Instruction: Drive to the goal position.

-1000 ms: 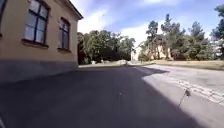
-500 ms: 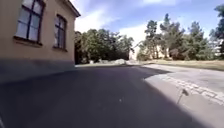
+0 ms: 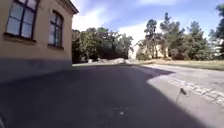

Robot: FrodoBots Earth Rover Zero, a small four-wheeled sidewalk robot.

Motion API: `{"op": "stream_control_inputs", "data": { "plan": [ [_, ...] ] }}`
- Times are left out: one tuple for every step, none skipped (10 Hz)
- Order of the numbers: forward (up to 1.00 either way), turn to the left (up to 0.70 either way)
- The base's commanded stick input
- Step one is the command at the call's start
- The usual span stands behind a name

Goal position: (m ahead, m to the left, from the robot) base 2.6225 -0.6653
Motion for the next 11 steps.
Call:
{"op": "stream_control_inputs", "data": {
  "plan": [
    [0.70, 0.14],
    [0.70, 0.14],
    [0.70, 0.10],
    [0.70, 0.02],
    [0.70, 0.00],
    [0.70, 0.00],
    [0.70, 0.00],
    [0.70, 0.00],
    [0.70, 0.00],
    [0.70, 0.00],
    [0.70, 0.00]
  ]
}}
